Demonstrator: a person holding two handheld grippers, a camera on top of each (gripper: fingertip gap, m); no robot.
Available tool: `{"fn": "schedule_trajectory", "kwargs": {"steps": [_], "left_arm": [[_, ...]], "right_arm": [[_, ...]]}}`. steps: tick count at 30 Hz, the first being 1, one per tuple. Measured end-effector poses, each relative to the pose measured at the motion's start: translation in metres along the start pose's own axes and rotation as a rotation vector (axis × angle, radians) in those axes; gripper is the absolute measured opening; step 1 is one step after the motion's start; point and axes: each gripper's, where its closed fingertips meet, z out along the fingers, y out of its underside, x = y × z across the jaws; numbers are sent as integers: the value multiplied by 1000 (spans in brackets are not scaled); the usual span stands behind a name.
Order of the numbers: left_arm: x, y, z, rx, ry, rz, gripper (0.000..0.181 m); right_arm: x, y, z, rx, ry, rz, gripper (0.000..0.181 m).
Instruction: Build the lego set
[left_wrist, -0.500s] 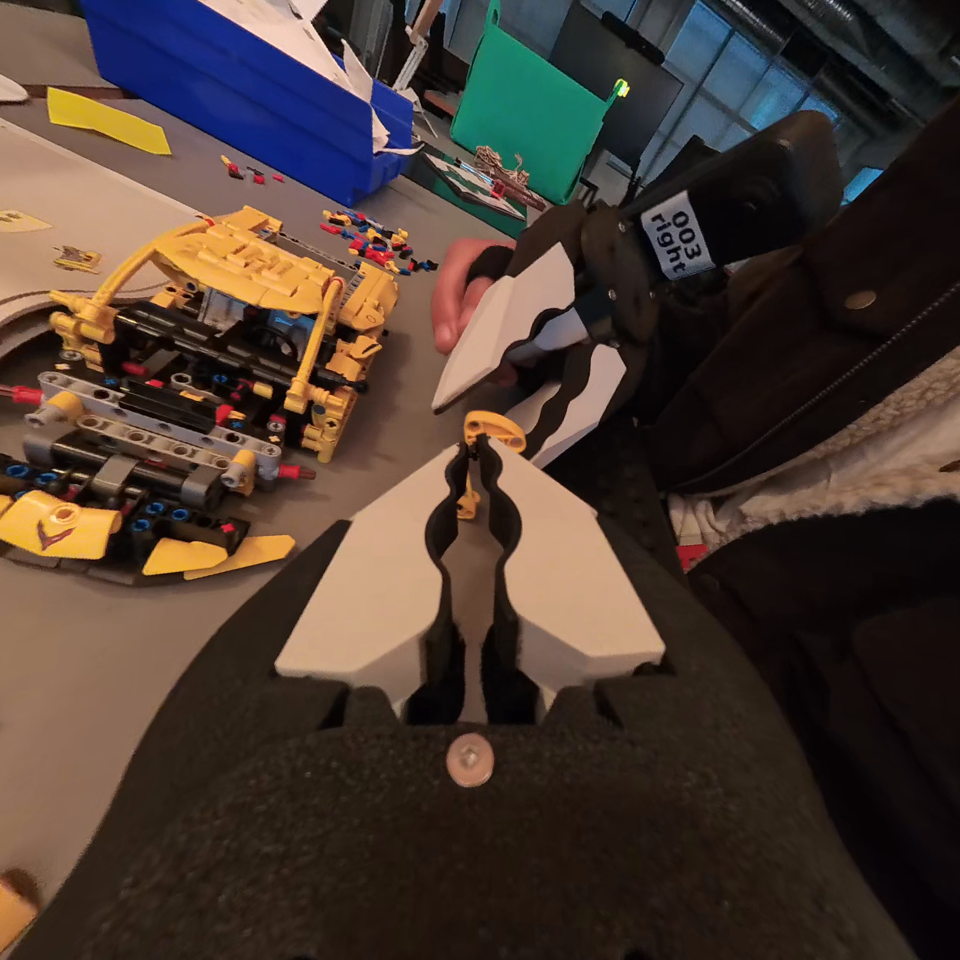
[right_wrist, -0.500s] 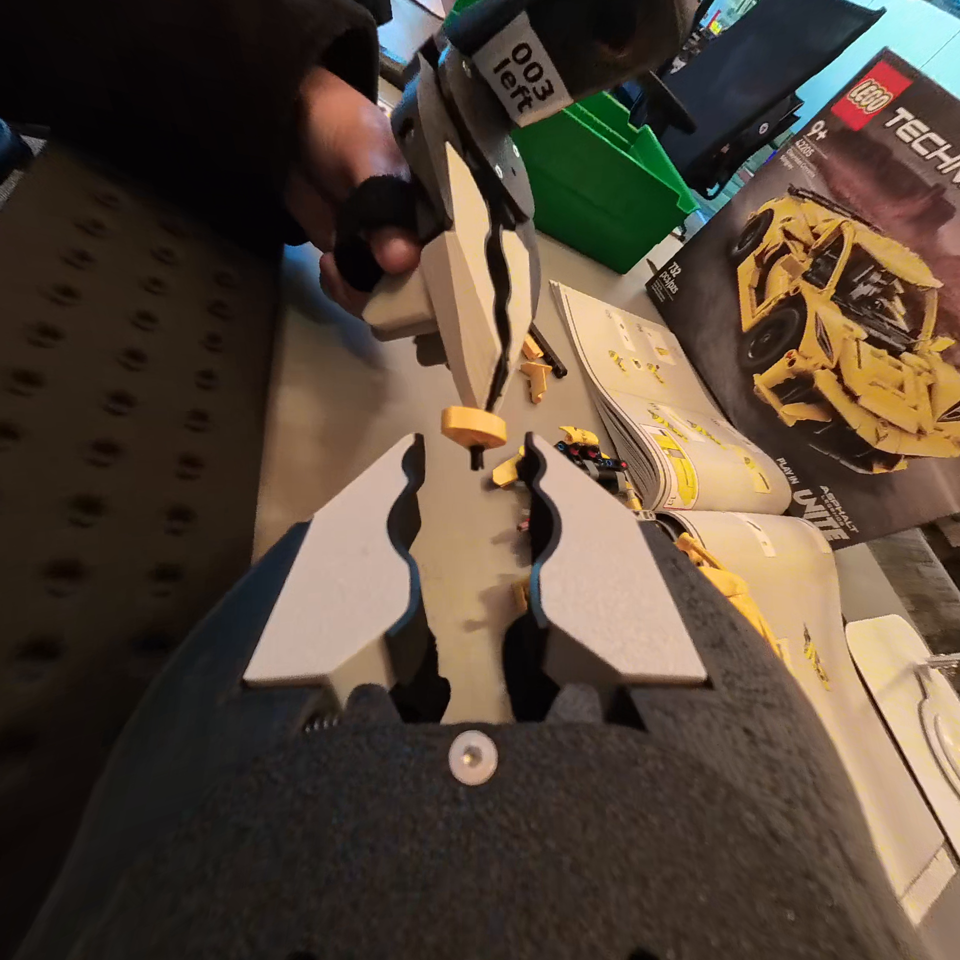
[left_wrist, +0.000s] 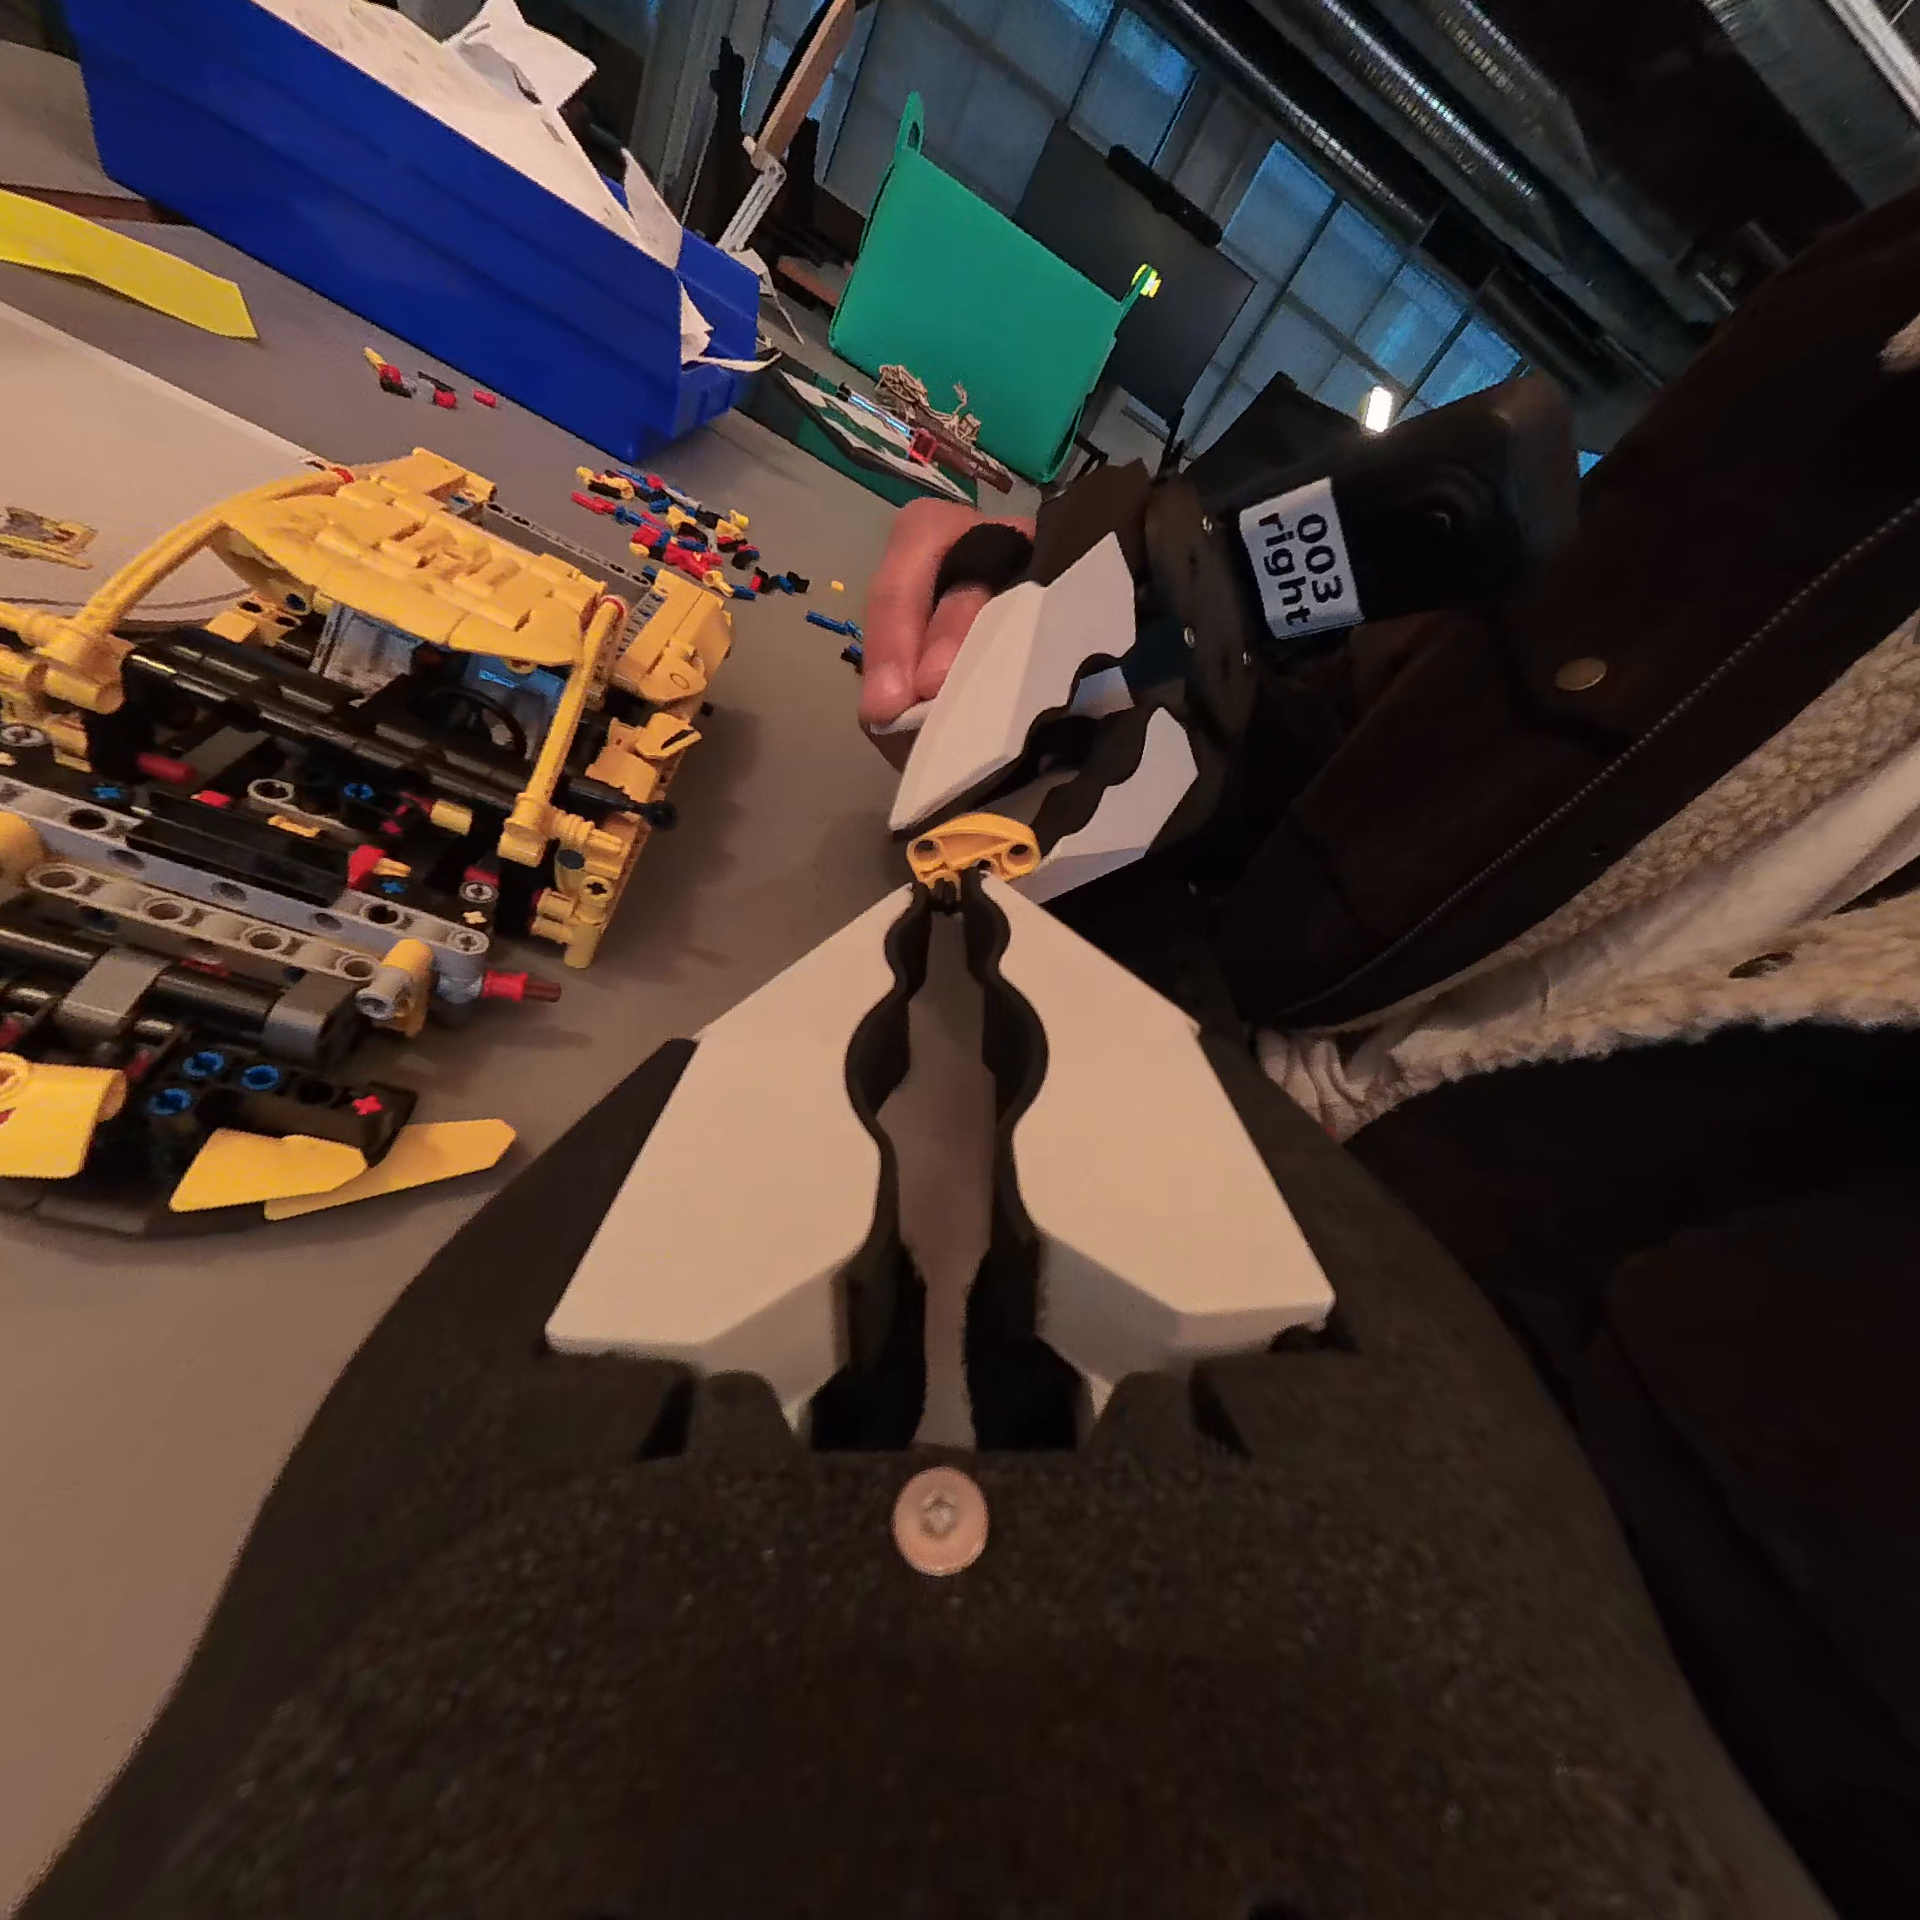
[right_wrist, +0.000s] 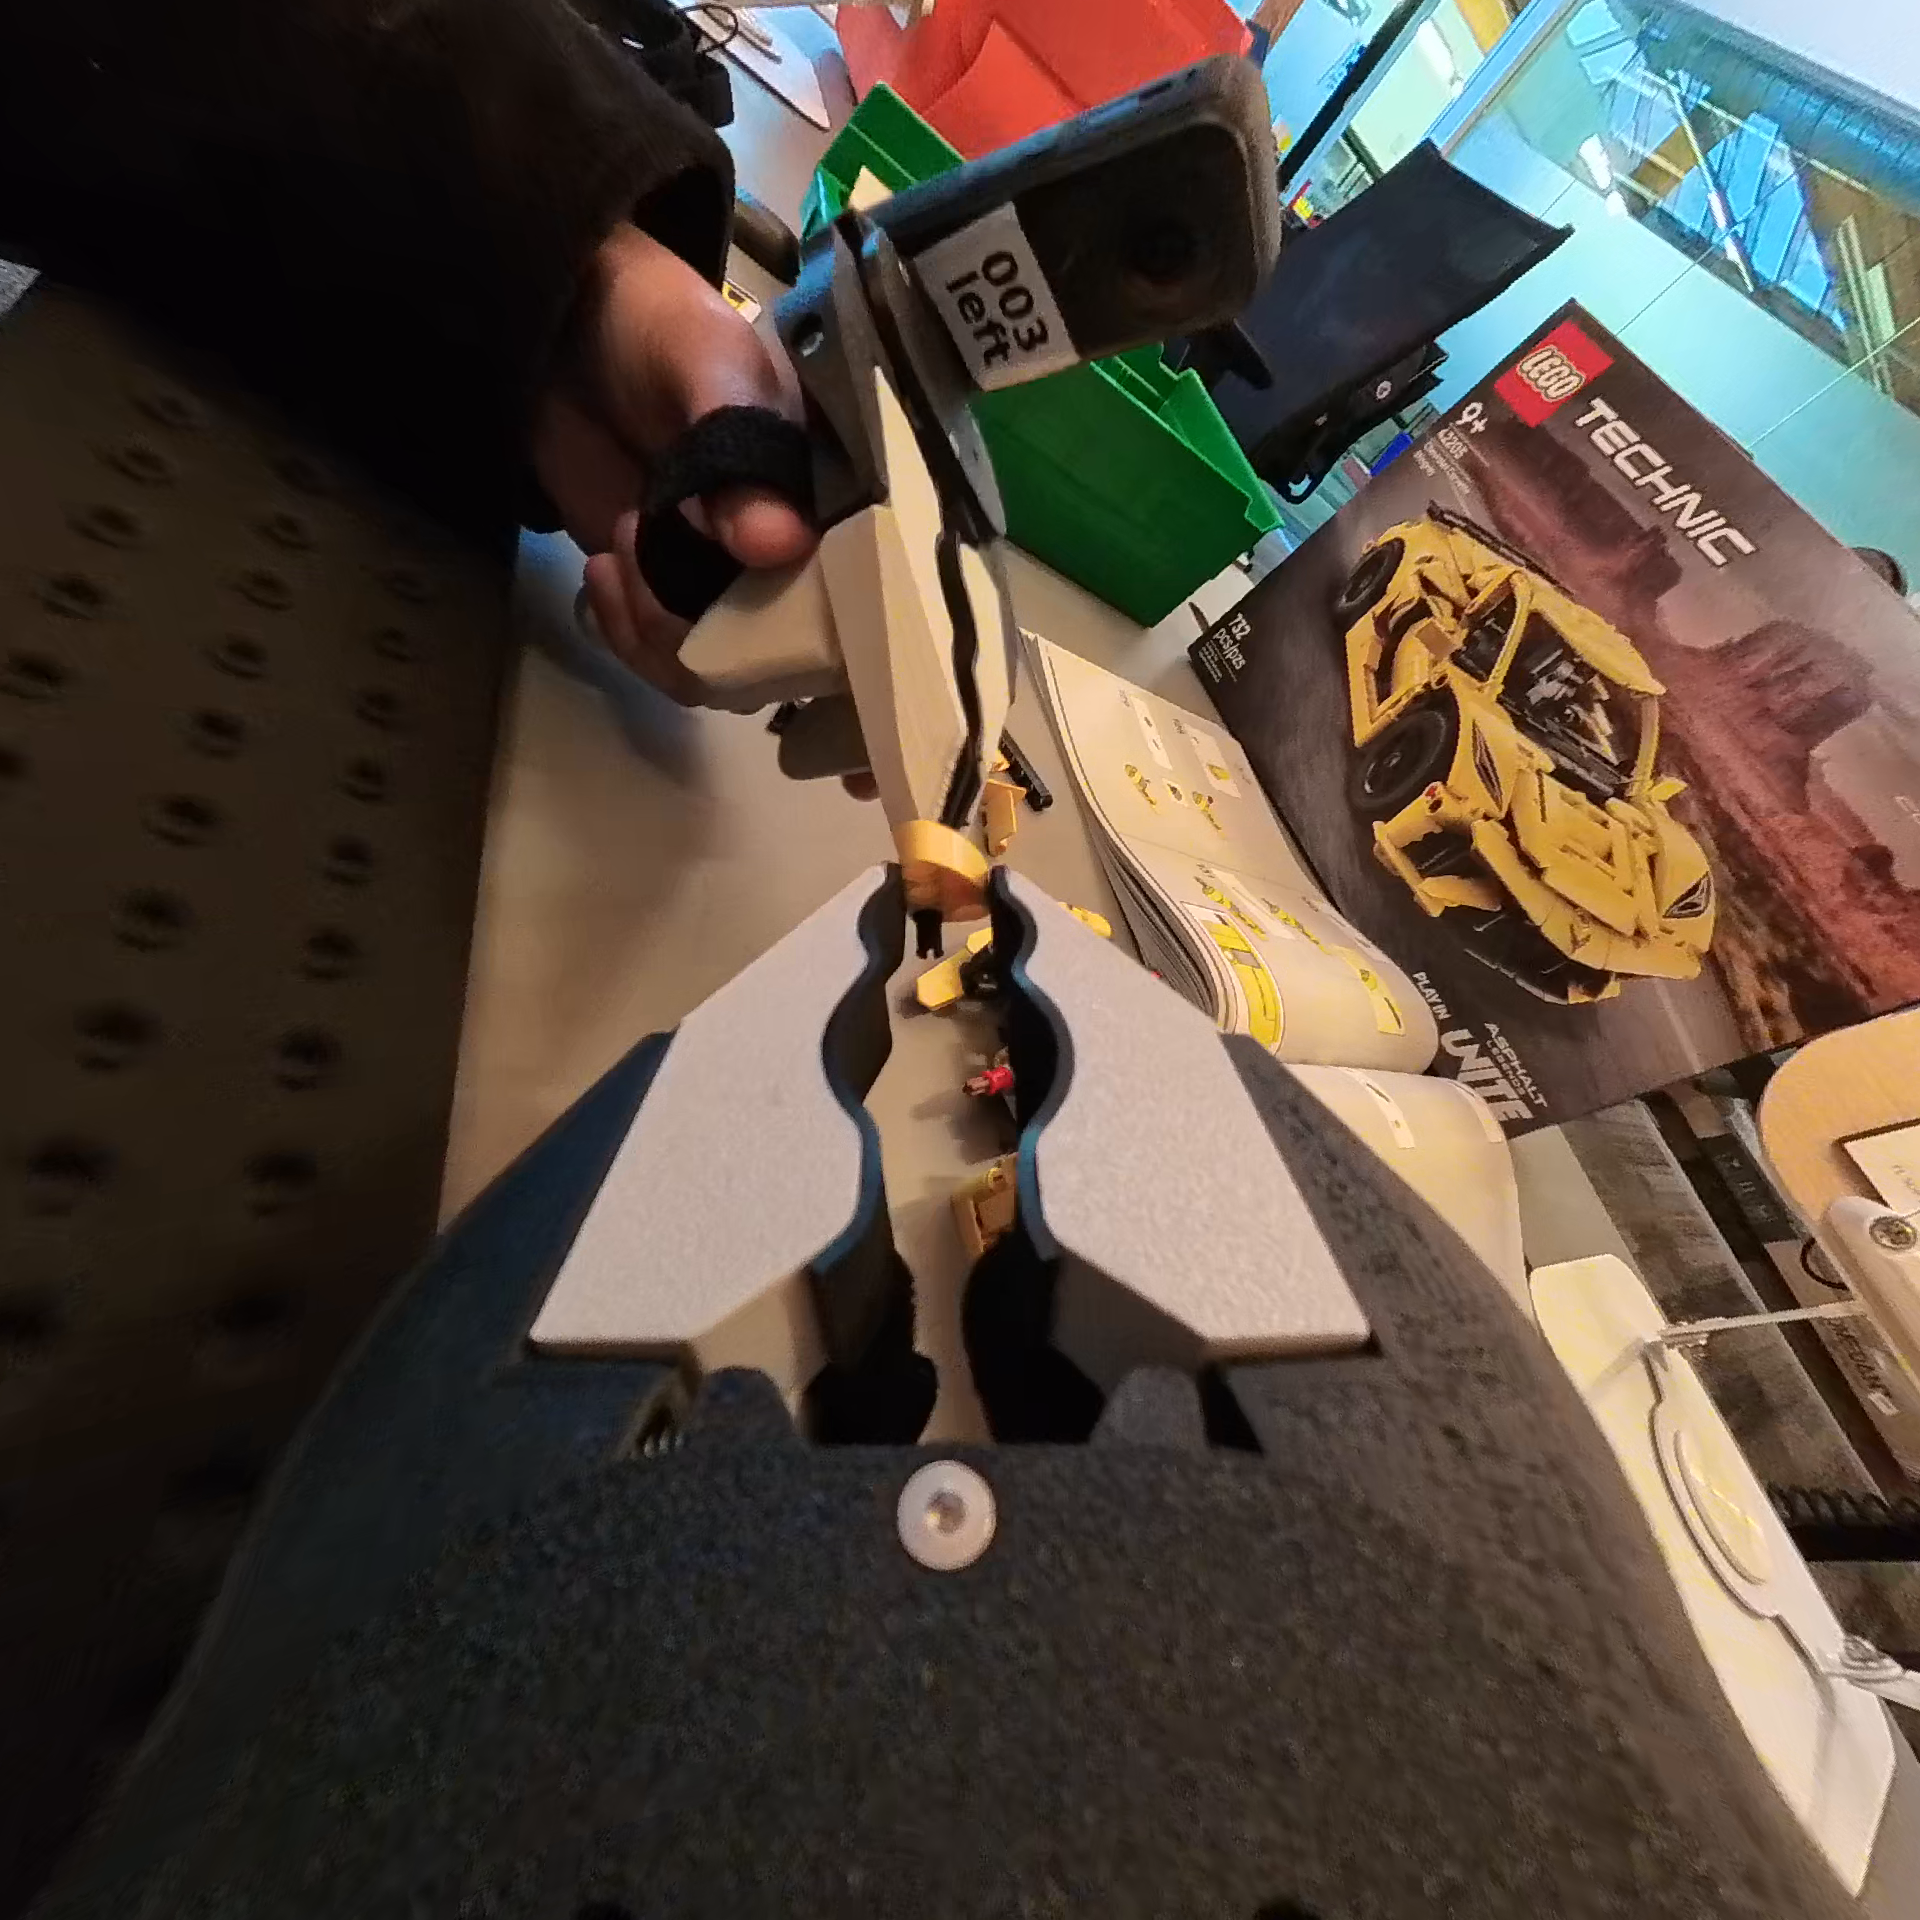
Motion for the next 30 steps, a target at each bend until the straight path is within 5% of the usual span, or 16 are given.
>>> {"fn": "schedule_trajectory", "kwargs": {"steps": [16,24,30], "left_arm": [[-4,7,-5,-55,-25,3,3],[-4,1,-9,-31,-50,53,3],[-3,6,-4,-59,-54,78,4]], "right_arm": [[-5,10,4,-45,-4,-7,14],[-9,9,1,-28,-92,142,15],[-9,10,1,-44,-95,124,4]]}}
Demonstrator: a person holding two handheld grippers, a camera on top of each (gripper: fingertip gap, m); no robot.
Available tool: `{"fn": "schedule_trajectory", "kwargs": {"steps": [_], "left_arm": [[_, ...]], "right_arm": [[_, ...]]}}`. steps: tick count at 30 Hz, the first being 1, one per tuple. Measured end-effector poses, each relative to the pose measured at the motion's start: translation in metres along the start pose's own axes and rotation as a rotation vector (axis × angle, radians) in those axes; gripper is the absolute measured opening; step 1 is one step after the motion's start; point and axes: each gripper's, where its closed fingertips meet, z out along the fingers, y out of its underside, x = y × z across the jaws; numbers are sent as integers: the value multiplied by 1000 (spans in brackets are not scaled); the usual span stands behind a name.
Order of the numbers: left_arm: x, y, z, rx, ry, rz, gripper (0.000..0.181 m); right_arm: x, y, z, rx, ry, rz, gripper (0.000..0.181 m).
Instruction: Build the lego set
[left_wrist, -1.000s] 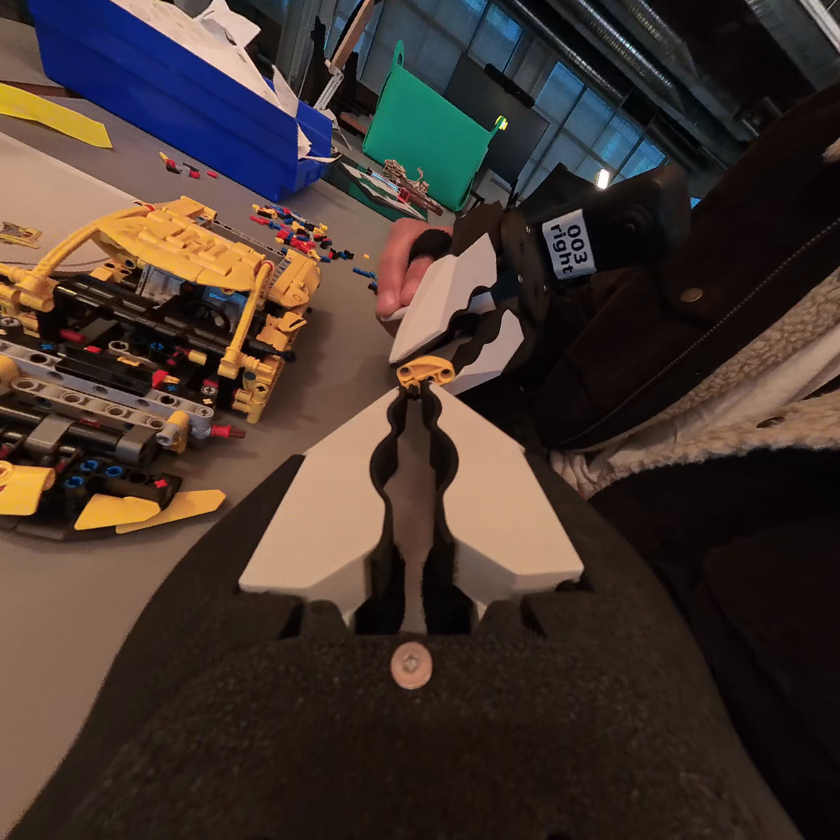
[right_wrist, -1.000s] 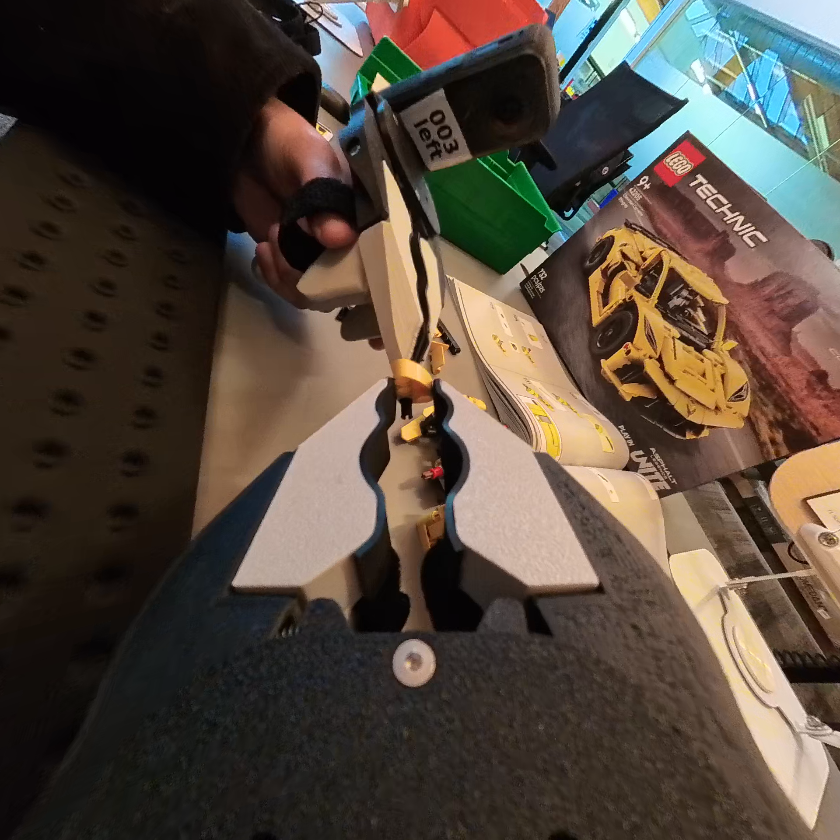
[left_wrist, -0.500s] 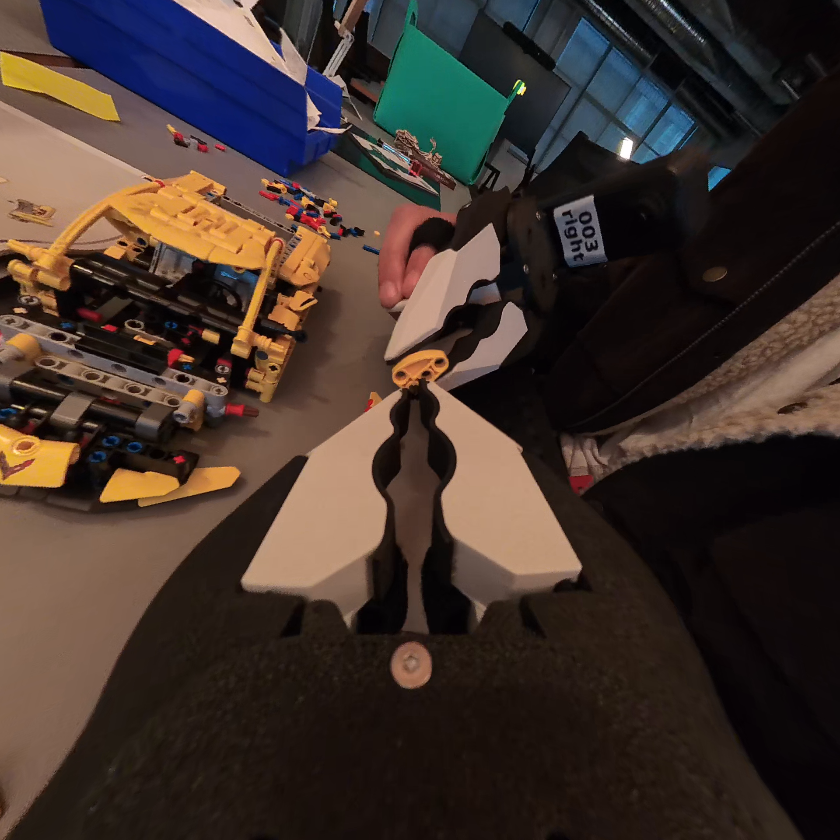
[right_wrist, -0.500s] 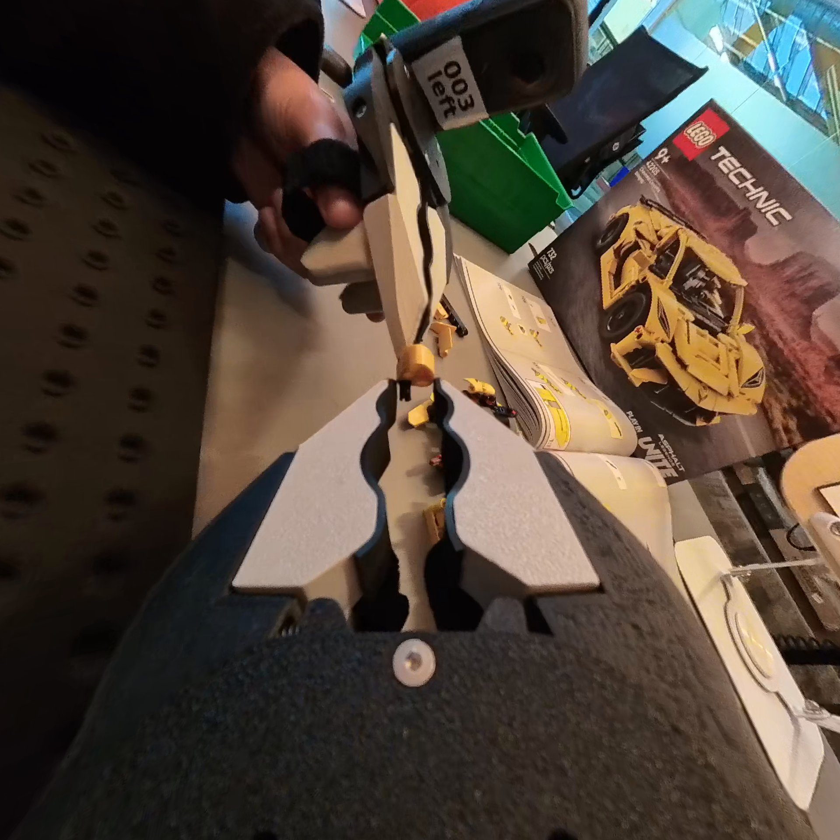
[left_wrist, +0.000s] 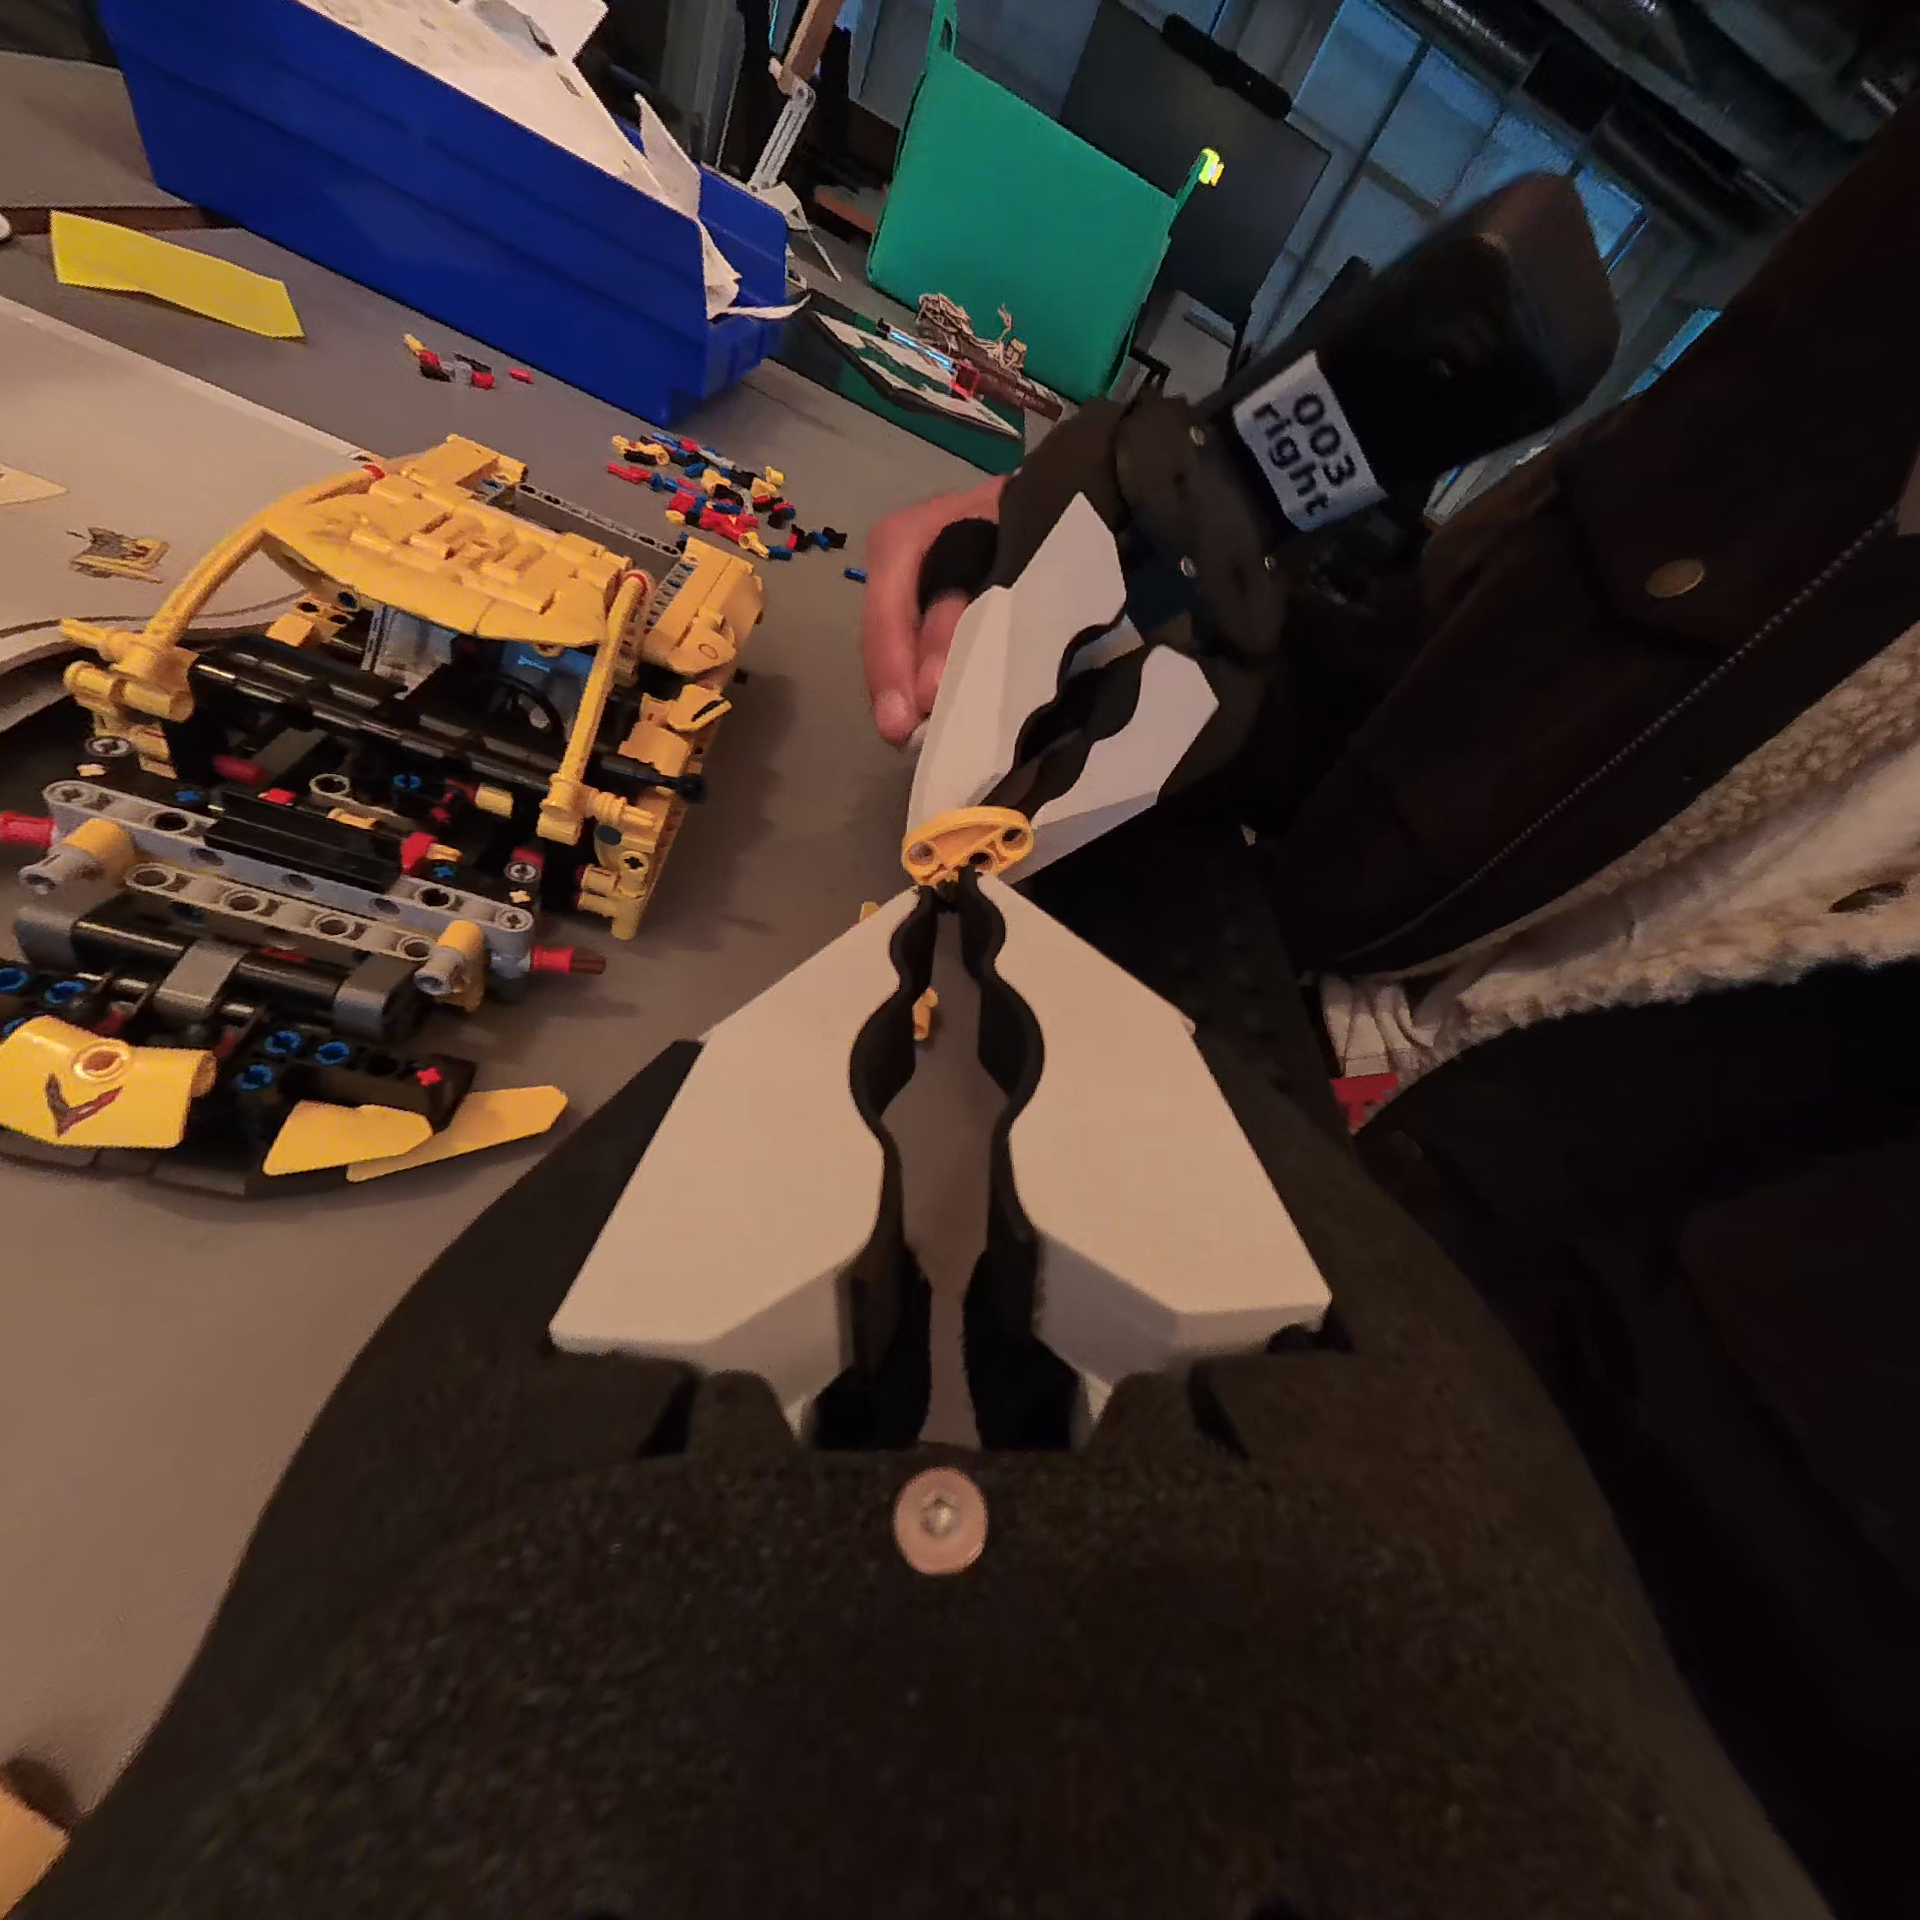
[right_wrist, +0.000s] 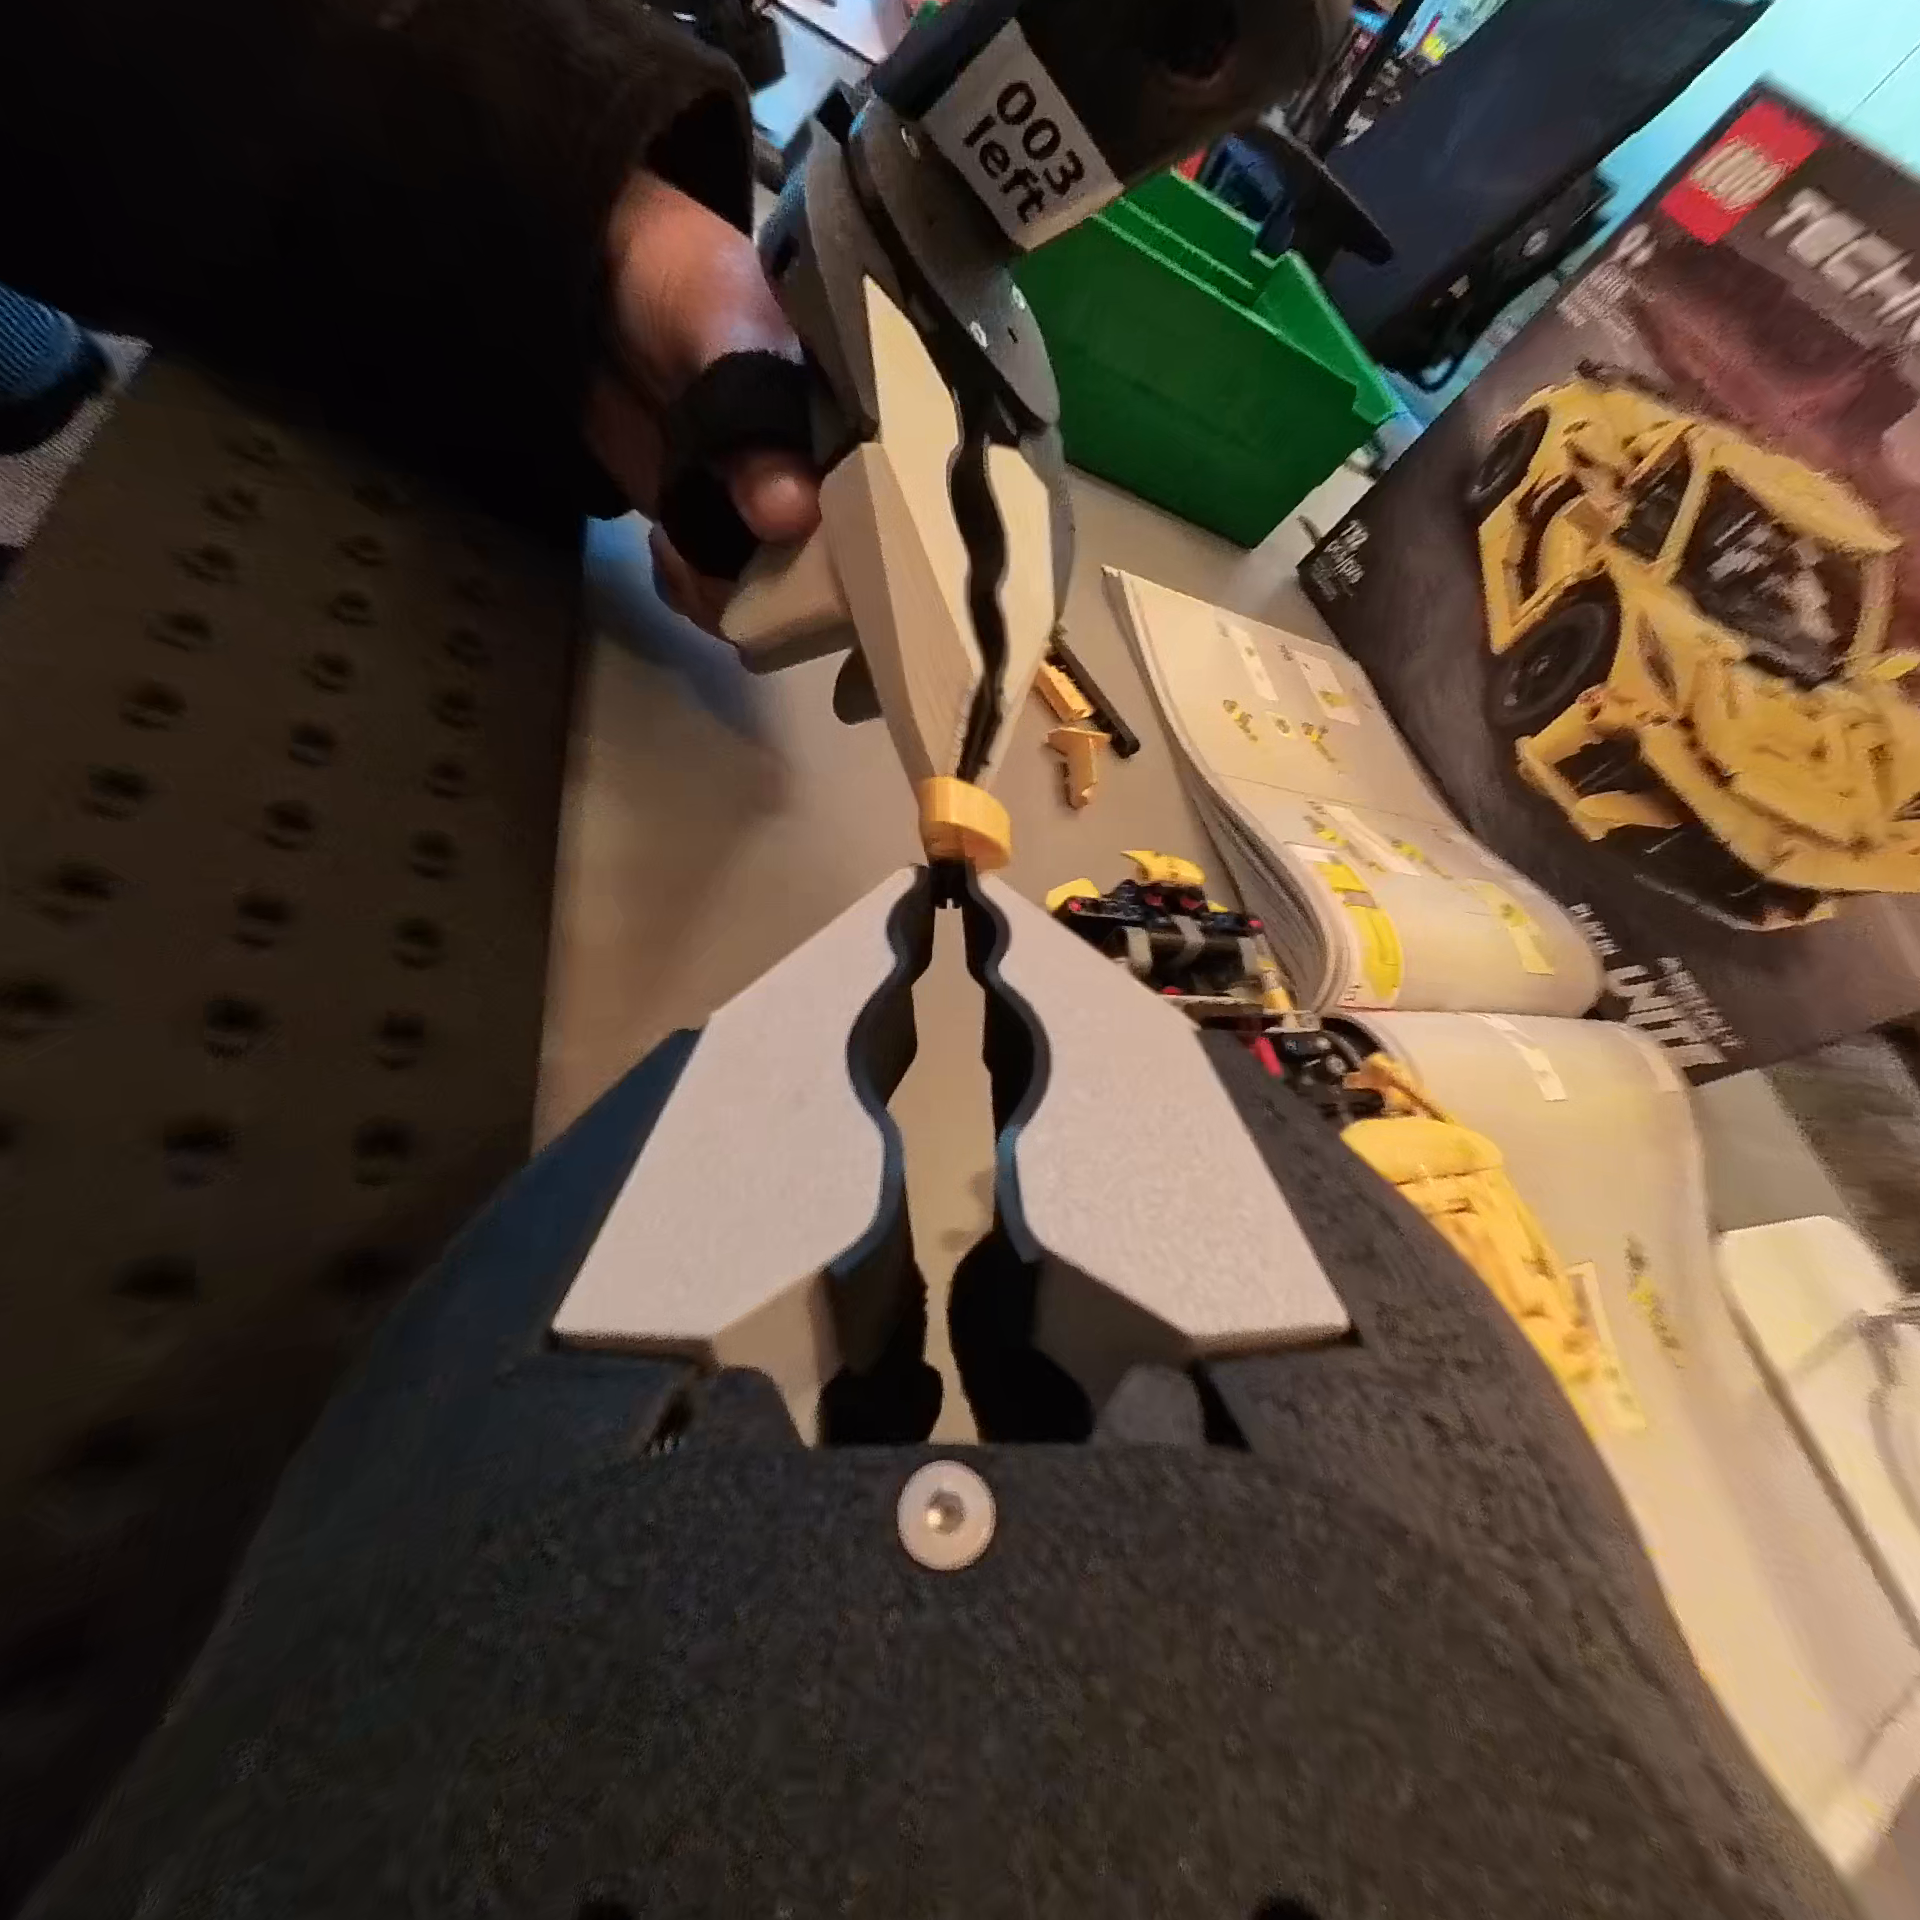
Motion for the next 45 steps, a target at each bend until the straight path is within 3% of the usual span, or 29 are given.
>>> {"fn": "schedule_trajectory", "kwargs": {"steps": [7,11,14,17,20,23,25,29,36,41,45], "left_arm": [[-4,-16,-2,116,9,-77,4],[-4,-18,1,140,3,-66,5],[-5,-13,1,85,-27,-10,4],[-6,-10,-1,61,-49,26,3],[-7,0,-1,2,-67,49,3],[-9,12,-2,-54,-94,76,3],[-8,14,-2,-70,-91,84,3],[-5,12,-2,-61,-78,106,3],[16,-5,-8,39,17,163,3],[29,-17,-13,112,79,192,4],[36,-24,-13,167,108,214,3]], "right_arm": [[16,-6,-1,-30,188,-165,3],[17,-4,-2,-48,202,-177,2],[15,-1,0,-64,186,-184,3],[11,1,3,-15,90,-37,4],[8,25,-4,-82,-50,154,18],[-16,48,-14,-164,-307,363,44],[-29,60,-14,-233,-370,353,47],[-39,75,-5,-315,-340,228,39],[-42,70,1,-319,-385,252,25],[-16,-13,-28,133,-568,622,24],[-17,-34,-35,231,-622,650,24]]}}
